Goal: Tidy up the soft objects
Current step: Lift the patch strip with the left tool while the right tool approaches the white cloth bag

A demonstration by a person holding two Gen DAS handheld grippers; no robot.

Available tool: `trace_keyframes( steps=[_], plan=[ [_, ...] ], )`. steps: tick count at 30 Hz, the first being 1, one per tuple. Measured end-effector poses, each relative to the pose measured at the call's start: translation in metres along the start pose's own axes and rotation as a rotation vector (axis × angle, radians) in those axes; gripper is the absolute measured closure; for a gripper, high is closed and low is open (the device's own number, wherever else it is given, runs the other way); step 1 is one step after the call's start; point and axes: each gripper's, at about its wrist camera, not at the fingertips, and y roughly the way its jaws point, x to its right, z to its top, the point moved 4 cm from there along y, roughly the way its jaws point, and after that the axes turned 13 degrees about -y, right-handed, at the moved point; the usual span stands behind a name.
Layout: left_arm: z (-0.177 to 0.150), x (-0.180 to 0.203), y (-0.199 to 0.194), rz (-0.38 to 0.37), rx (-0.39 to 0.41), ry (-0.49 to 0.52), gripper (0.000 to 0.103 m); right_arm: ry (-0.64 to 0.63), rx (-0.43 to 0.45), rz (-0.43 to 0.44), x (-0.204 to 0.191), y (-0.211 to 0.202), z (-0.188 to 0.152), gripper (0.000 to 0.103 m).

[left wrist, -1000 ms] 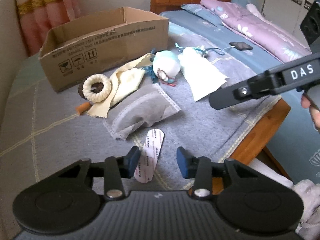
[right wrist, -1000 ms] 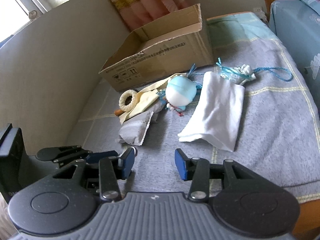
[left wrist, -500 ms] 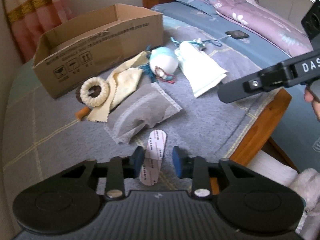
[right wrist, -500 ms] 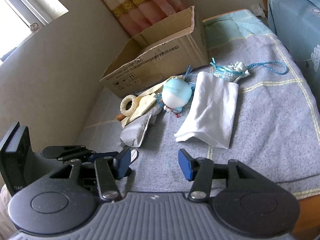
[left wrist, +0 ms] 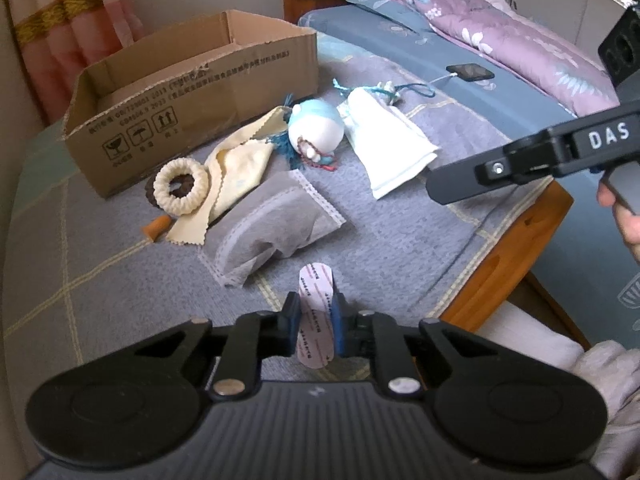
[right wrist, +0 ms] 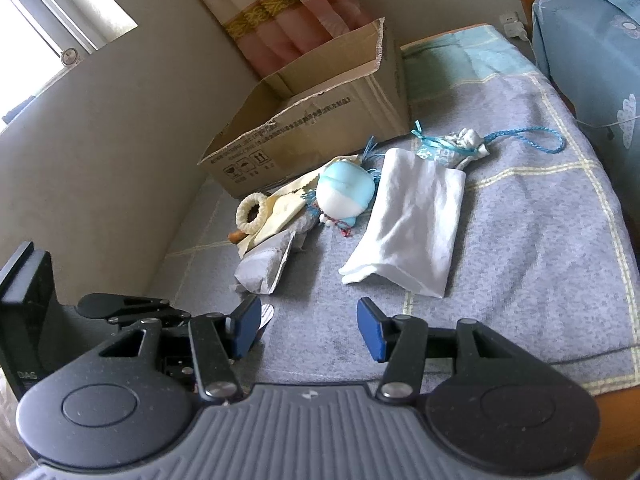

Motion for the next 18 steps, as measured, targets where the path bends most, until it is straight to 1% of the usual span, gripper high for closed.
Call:
trace_keyframes(
  steps=[8, 10, 11, 13, 15, 18],
  plan=[
    [0.000, 0.001, -0.009, -0.001, 0.018, -0.015, 0.089, -0.012, 0.004, -0.004, -0.004, -0.001, -0.002, 0.044],
    [0.000, 0.002, -0.011, -0.004, 0.024, -0.016, 0.089, -0.020, 0.008, -0.017, -0.006, -0.001, -0.002, 0.039],
    [0.000, 0.002, -0.012, -0.002, 0.026, -0.017, 0.089, -0.027, 0.010, -0.023, -0.006, -0.002, -0.001, 0.038],
    [0.000, 0.002, -0.013, 0.000, 0.030, -0.020, 0.089, -0.044, 0.010, -0.046, -0.008, -0.003, -0.001, 0.038],
    [-0.001, 0.001, -0.013, 0.010, 0.033, -0.024, 0.089, -0.066, 0.006, -0.088, -0.008, -0.003, -0.001, 0.038],
    [-0.004, -0.003, -0.006, 0.019, 0.019, -0.049, 0.089, -0.093, 0.000, -0.131, -0.009, -0.003, -0.001, 0.036]
  ],
)
